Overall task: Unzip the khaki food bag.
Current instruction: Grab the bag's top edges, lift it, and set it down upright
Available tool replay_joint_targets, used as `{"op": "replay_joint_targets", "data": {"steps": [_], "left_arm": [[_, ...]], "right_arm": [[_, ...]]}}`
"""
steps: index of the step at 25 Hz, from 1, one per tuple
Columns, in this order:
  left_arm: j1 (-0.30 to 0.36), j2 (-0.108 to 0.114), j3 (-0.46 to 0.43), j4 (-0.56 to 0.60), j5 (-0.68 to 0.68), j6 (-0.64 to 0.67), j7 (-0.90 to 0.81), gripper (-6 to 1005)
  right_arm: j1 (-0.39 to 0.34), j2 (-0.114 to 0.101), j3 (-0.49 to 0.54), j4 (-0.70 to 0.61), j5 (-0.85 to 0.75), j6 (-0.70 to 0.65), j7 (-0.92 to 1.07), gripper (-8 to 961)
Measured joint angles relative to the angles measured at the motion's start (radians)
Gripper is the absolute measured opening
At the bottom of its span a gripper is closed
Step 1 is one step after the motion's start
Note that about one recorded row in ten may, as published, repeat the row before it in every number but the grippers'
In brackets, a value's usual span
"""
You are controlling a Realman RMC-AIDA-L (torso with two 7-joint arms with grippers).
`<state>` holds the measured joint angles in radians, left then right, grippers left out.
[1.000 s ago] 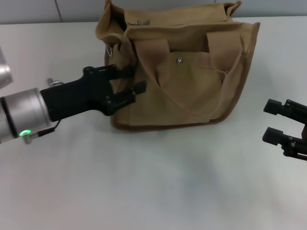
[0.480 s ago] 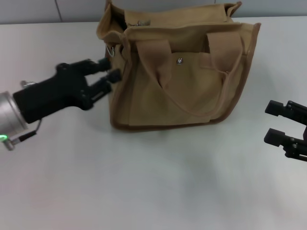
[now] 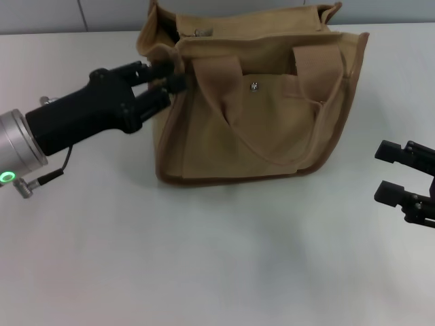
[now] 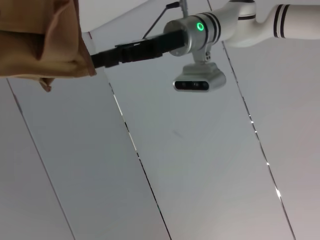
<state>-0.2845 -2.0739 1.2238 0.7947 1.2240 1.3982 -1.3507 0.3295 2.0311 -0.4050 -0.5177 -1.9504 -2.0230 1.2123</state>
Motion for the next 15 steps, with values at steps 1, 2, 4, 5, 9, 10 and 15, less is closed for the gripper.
{"op": "replay_joint_targets", "data": {"steps": [1,2,4,5,9,10,15], "left_arm": [[0.0,0.0,0.002,0.0,-0.002,-0.01,-0.003,370],[-0.001,0.0,0.006,0.0,-0.003,-0.019,-0.008,372],[-0.006,0.0,0.033,0.002,0.001,-0.049,-0.023,376],[-0.009,0.0,0.05,0.004,0.002,-0.068,-0.03,378],[-0.019,-0.002,0.088,0.007,-0.003,-0.117,-0.042,495],[-0.021,-0.003,0.097,0.007,-0.006,-0.128,-0.046,533],[-0.042,-0.005,0.161,0.009,-0.008,-0.188,-0.07,687]], "right_arm": [[0.0,0.0,0.0,-0.001,0.0,-0.003,0.0,790],[0.001,0.0,0.0,-0.001,0.0,-0.011,0.0,790],[0.001,0.0,0.001,-0.002,0.001,-0.014,0.0,790],[0.001,0.0,0.001,-0.002,0.001,-0.015,0.0,790],[0.006,0.0,0.001,-0.004,0.002,-0.015,0.0,790],[0.007,0.0,0.002,-0.003,0.002,-0.015,0.0,790],[0.008,0.001,0.002,0.0,0.002,-0.008,-0.001,790]]}}
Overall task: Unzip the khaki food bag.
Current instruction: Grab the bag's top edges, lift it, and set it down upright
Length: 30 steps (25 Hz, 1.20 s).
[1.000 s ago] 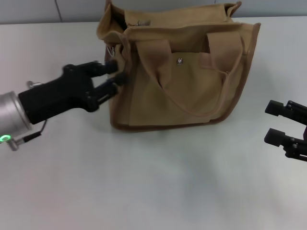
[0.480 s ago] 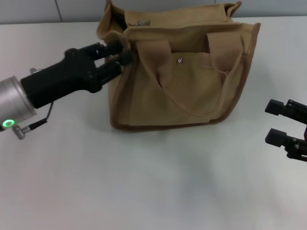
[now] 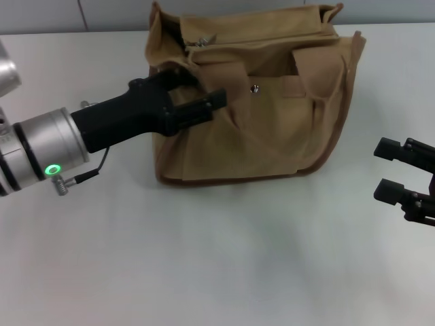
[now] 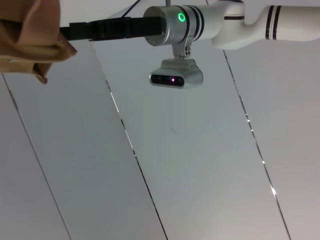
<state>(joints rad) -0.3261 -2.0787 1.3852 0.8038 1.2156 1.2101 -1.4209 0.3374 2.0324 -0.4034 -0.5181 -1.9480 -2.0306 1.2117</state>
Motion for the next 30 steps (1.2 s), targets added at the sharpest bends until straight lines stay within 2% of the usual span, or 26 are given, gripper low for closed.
{"op": "replay_joint_targets", "data": {"steps": [5,13,18,30], "left_arm": [[0.001,0.0,0.015,0.0,-0.024,-0.053,-0.007,814],[0.016,0.007,-0.012,-0.001,-0.036,-0.091,-0.004,815],[0.022,0.008,-0.086,-0.002,-0.036,-0.087,-0.006,814],[0.032,0.009,-0.11,0.001,-0.032,-0.082,-0.015,794]], "right_arm": [[-0.003,0.004,0.0,0.001,0.0,0.004,-0.005,790],[-0.009,0.006,0.0,0.001,0.0,0.015,-0.016,790],[-0.01,0.008,0.0,0.004,0.0,0.019,-0.017,790],[0.0,0.008,0.0,0.004,0.0,0.022,-0.017,789]]}}
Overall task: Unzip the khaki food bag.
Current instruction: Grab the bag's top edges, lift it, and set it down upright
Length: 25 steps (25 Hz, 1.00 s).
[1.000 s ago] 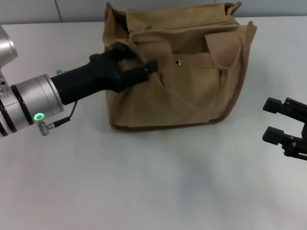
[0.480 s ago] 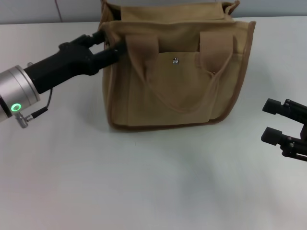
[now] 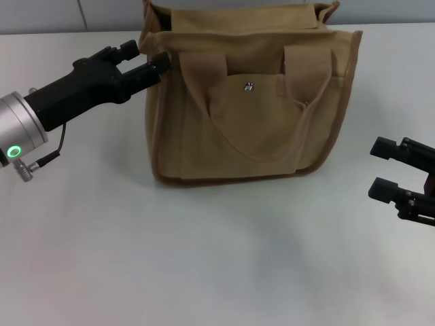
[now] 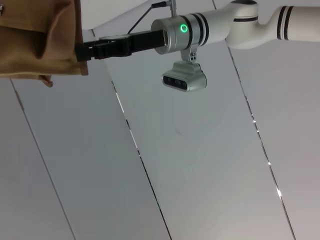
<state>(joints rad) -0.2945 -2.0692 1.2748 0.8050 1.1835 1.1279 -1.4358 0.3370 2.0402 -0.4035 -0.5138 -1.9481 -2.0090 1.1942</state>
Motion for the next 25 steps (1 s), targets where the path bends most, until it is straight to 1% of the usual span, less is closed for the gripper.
{"op": "replay_joint_targets", "data": {"steps": [4,7,12,16,22,25], "left_arm": [[0.009,0.0,0.004,0.0,0.002,0.011,0.026,766],[0.013,0.0,0.003,-0.006,0.001,0.063,0.079,746],[0.016,-0.001,0.0,-0.008,-0.003,0.089,0.101,712],[0.015,-0.003,0.0,-0.01,-0.003,0.086,0.102,514],[0.01,-0.006,0.008,-0.02,-0.004,0.077,0.107,282],[0.008,-0.006,0.007,-0.026,-0.004,0.073,0.111,131]], "right_arm": [[0.002,0.0,0.0,0.0,0.0,0.004,0.003,789],[0.004,0.0,0.0,0.0,0.0,0.009,0.004,788],[0.007,0.0,0.0,0.0,0.0,0.009,0.005,788],[0.007,0.0,0.0,0.0,0.0,0.009,0.005,787],[0.006,0.002,0.0,0.0,0.0,0.009,0.003,787],[0.005,0.006,0.0,0.0,0.0,0.01,0.001,786]]}}
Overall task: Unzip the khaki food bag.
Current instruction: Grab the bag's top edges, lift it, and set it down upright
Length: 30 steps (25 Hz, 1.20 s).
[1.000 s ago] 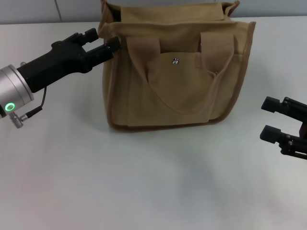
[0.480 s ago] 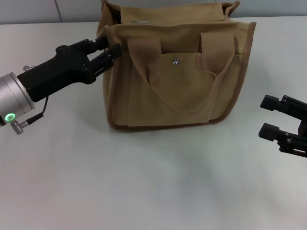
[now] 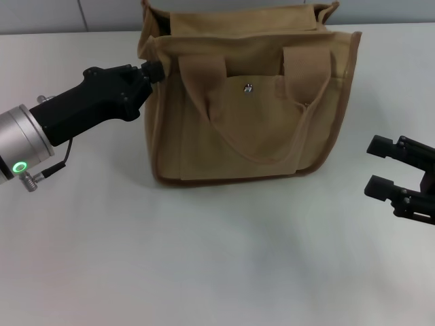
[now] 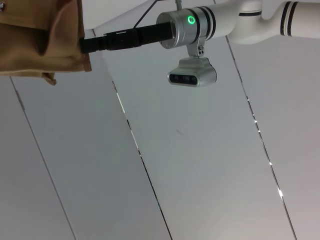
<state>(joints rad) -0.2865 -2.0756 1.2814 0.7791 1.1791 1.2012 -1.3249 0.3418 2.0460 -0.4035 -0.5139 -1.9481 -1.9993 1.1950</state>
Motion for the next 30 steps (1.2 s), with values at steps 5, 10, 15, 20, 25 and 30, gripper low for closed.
{"op": "replay_joint_targets", "data": {"steps": [5,10,15,20,25,30], "left_arm": [[0.006,0.002,-0.005,-0.001,0.0,0.0,0.001,28],[0.008,0.005,-0.022,-0.009,0.0,0.011,0.001,22],[0.009,0.004,-0.028,-0.016,0.0,0.018,0.001,22],[0.002,0.005,-0.031,-0.026,0.001,0.025,0.001,22],[-0.001,0.005,-0.032,-0.027,0.001,0.031,0.001,22],[-0.002,0.005,-0.032,-0.028,0.001,0.033,-0.005,22]], "right_arm": [[-0.001,0.003,0.0,0.0,0.0,0.007,-0.001,786],[-0.003,0.005,0.0,0.0,0.0,0.011,-0.001,785],[-0.006,0.007,0.0,0.0,0.0,0.011,-0.002,784],[-0.002,0.007,0.002,0.0,0.0,0.011,-0.002,784],[0.001,0.013,0.013,0.0,0.0,0.011,-0.002,783],[0.002,0.015,0.014,0.0,0.0,0.011,-0.002,783]]}}
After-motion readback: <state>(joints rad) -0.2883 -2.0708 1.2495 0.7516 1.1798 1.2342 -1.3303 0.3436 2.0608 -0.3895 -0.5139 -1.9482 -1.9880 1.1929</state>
